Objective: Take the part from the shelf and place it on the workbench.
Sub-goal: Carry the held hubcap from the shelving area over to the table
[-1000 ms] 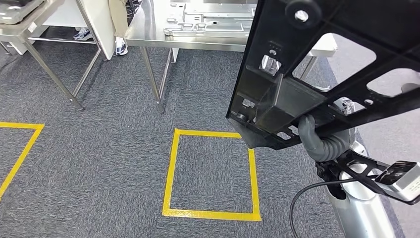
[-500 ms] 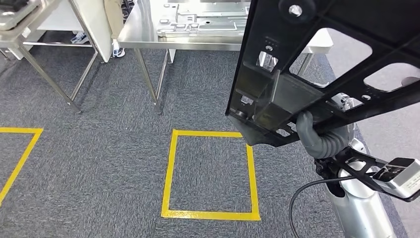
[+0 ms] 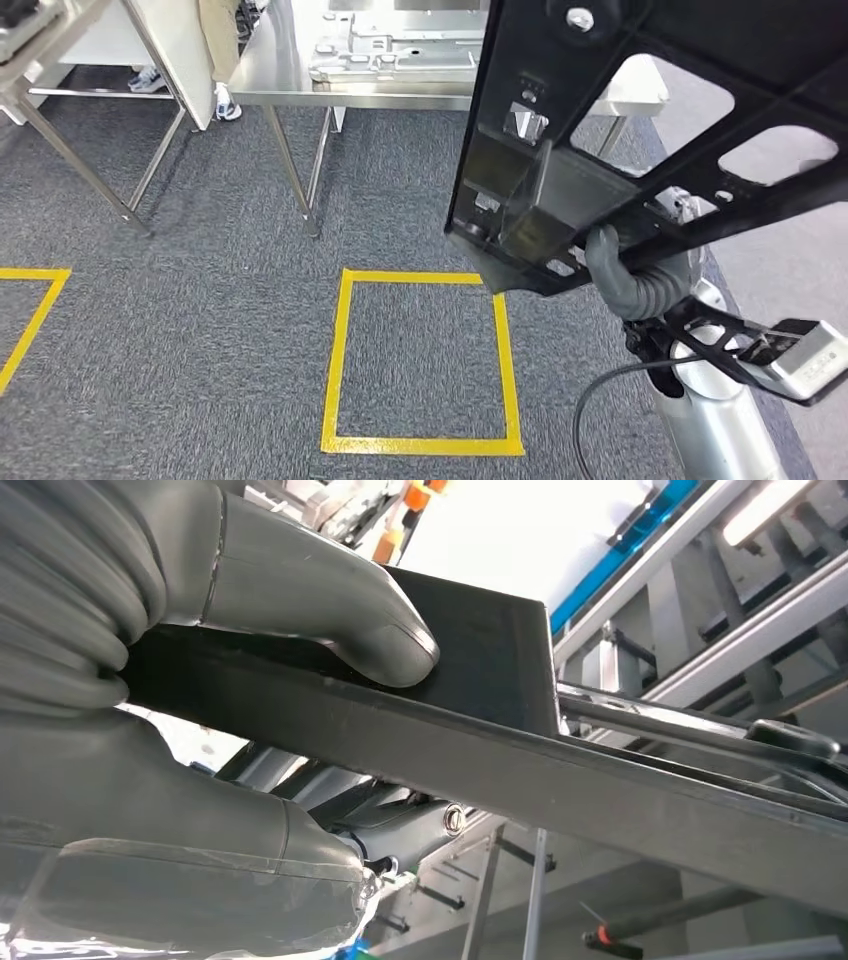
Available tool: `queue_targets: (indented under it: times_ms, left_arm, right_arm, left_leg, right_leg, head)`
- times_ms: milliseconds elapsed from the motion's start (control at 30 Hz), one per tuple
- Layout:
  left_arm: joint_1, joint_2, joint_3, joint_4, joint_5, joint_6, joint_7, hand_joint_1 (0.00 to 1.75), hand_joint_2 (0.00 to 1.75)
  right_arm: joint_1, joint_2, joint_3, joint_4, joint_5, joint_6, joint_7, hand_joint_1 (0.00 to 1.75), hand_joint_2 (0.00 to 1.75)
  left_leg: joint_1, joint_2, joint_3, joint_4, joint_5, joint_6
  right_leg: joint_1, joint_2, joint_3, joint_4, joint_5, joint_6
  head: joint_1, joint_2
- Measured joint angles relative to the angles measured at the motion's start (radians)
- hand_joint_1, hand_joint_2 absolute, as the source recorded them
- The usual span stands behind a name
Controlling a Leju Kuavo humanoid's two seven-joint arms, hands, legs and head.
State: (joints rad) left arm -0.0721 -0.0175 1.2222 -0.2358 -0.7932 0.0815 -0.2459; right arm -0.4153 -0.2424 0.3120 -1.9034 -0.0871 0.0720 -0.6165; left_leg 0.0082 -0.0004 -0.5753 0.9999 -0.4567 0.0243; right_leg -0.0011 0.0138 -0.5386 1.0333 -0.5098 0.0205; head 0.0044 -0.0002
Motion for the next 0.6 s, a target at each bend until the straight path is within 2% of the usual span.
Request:
queue_targets:
  times_ms: [33,100,133,167,200,267,300,333,400,500,533,600]
  left_arm:
    - [0.000,0.000,0.000,0.000,-0.001,-0.001,0.000,0.00,1.75]
    - [-0.001,0.000,0.000,0.000,-0.003,-0.002,0.000,0.00,1.75]
    - [0.000,0.000,0.000,0.000,-0.003,-0.002,0.000,0.00,1.75]
    - [0.001,0.000,0.000,0.000,-0.004,-0.003,0.000,0.00,1.75]
    - [0.002,0.000,0.000,0.000,-0.004,-0.004,0.000,0.00,1.75]
    - [0.002,0.000,0.000,0.000,-0.006,-0.006,-0.001,0.00,1.75]
    - [0.002,0.000,0.000,0.000,-0.007,-0.007,-0.002,0.00,1.75]
    - [0.001,0.000,0.000,0.000,-0.008,-0.008,-0.002,0.00,1.75]
    - [0.001,0.000,0.000,0.000,-0.009,-0.008,-0.003,0.00,1.75]
    - [0.000,0.000,0.000,0.000,-0.012,-0.008,-0.004,0.00,1.75]
    - [-0.001,0.000,0.000,0.000,-0.013,-0.008,-0.004,0.00,1.75]
    - [-0.002,0.001,0.000,0.000,-0.014,-0.008,-0.005,0.00,1.75]
  right_arm:
    - [-0.002,0.000,0.000,-0.001,0.001,0.000,0.000,1.75,1.75]
    - [-0.003,0.000,0.001,-0.001,0.002,-0.001,0.001,1.75,1.75]
    - [0.000,0.000,0.001,-0.001,0.002,-0.001,0.001,1.75,1.75]
    - [0.002,0.000,0.001,-0.001,0.003,-0.001,0.002,1.75,1.75]
    - [0.004,0.000,0.001,-0.001,0.003,-0.001,0.002,1.75,1.75]
    - [0.005,0.000,0.001,-0.001,0.004,-0.002,0.002,1.75,1.75]
    - [0.005,0.000,0.000,-0.001,0.004,-0.002,0.002,1.75,1.75]
    - [0.006,0.000,0.000,-0.001,0.003,-0.002,0.001,1.75,1.75]
    - [0.012,0.000,-0.003,-0.001,-0.005,-0.002,0.000,1.75,1.75]
    - [0.018,0.000,-0.009,-0.002,-0.015,0.000,-0.002,1.75,1.75]
    - [0.018,0.000,-0.011,-0.003,-0.016,0.000,-0.005,1.75,1.75]
    - [0.020,0.000,-0.014,-0.004,-0.018,0.001,-0.011,1.75,1.75]
  left_leg:
    - [0.002,0.000,0.007,-0.003,-0.001,0.004]
    - [0.002,0.000,0.013,-0.004,-0.007,0.008]
    - [0.002,0.001,0.015,-0.004,-0.010,0.008]
    - [0.002,0.000,0.019,-0.003,-0.014,0.007]
    - [0.002,0.000,0.025,-0.003,-0.019,0.006]
    - [0.002,0.000,0.042,-0.003,-0.031,0.000]
    - [0.002,0.000,0.049,-0.003,-0.037,-0.004]
    - [0.001,0.001,0.052,-0.003,-0.041,-0.010]
    - [-0.001,0.003,0.055,-0.001,-0.046,-0.022]
    - [0.000,0.005,0.054,0.028,-0.063,-0.036]
    - [0.001,0.005,0.037,0.065,-0.082,-0.039]
    - [0.003,0.004,-0.035,0.193,-0.136,-0.044]
  right_leg:
    - [-0.002,-0.001,-0.023,0.045,-0.022,0.004]
    - [-0.007,-0.002,-0.100,0.177,-0.076,0.012]
    - [-0.010,-0.003,-0.138,0.233,-0.092,0.015]
    - [-0.012,-0.004,-0.162,0.256,-0.088,0.018]
    - [-0.014,-0.005,-0.166,0.239,-0.063,0.020]
    - [-0.015,-0.011,-0.125,0.110,0.030,0.018]
    - [-0.012,-0.016,-0.102,0.044,0.059,0.015]
    - [-0.009,-0.019,-0.087,-0.001,0.074,0.008]
    - [-0.003,-0.022,-0.082,-0.024,0.071,-0.006]
    - [-0.006,-0.017,-0.065,-0.032,0.075,-0.025]
    - [-0.007,-0.017,-0.057,-0.034,0.074,-0.030]
    - [-0.006,-0.016,-0.050,-0.036,0.068,-0.038]
  head:
    - [0.002,0.000]
    - [0.005,0.000]
    - [0.005,0.000]
    - [0.005,0.000]
    - [0.005,0.000]
    - [0.005,0.000]
    - [0.004,0.000]
    - [0.004,0.000]
    - [0.003,0.000]
    - [0.002,0.000]
    - [0.000,0.000]
    - [-0.005,0.000]
